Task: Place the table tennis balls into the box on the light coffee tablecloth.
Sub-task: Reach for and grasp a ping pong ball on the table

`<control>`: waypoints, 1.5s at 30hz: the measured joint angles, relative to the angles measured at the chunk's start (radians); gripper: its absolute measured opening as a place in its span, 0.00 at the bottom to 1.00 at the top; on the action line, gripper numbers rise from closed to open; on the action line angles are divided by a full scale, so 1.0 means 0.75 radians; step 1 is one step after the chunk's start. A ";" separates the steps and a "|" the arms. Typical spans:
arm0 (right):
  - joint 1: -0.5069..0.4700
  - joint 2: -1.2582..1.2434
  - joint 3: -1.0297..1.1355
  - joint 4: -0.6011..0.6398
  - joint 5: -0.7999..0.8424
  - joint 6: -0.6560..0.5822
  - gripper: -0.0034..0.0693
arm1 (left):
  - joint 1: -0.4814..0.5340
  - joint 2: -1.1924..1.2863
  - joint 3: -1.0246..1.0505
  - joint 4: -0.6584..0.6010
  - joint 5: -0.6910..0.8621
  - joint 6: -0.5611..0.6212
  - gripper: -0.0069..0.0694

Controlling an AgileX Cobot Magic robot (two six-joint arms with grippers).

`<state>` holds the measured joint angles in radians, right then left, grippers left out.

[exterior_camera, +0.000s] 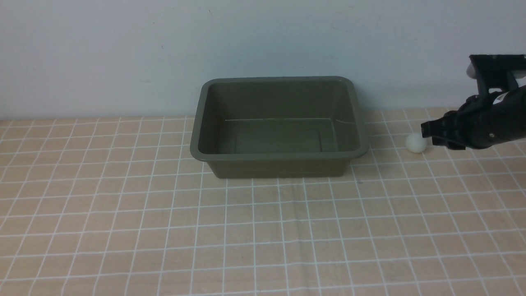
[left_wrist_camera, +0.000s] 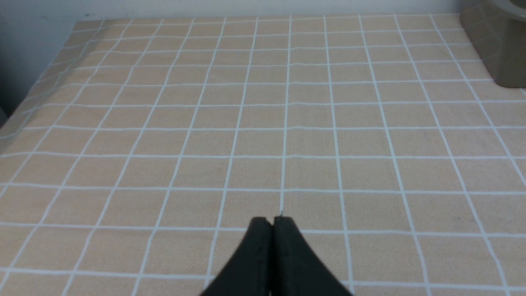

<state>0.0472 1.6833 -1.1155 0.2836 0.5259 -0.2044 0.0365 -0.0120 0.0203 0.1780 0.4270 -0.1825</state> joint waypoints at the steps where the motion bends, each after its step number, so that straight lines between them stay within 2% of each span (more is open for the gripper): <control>1: 0.000 0.000 0.000 0.000 0.002 0.000 0.24 | 0.000 0.000 0.000 0.000 0.000 0.000 0.00; 5: 0.000 0.000 0.000 0.000 0.037 -0.010 0.36 | 0.000 0.000 0.000 0.000 0.000 0.000 0.00; 10: 0.000 0.000 0.000 0.000 0.053 -0.057 0.57 | 0.000 0.000 0.000 0.000 0.000 0.000 0.00; 14: 0.000 0.003 0.000 0.000 0.053 -0.090 0.78 | 0.000 0.000 0.000 0.000 0.000 0.000 0.00; 18: 0.000 0.018 -0.001 0.000 0.031 -0.099 0.91 | 0.000 0.000 0.000 0.000 0.000 0.000 0.00; 21: 0.000 0.045 -0.002 0.000 -0.022 -0.103 0.94 | 0.000 0.000 0.000 0.000 0.000 0.000 0.00; 31: 0.000 0.189 -0.042 -0.053 -0.165 -0.113 0.95 | 0.000 0.000 0.000 0.000 0.000 0.000 0.00; 45: 0.000 0.485 -0.444 -0.083 0.014 -0.075 0.94 | 0.000 0.000 0.000 0.000 0.000 0.000 0.00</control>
<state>0.0472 2.0471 -1.4487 0.2212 0.5363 -0.2610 0.0365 -0.0120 0.0203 0.1780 0.4270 -0.1825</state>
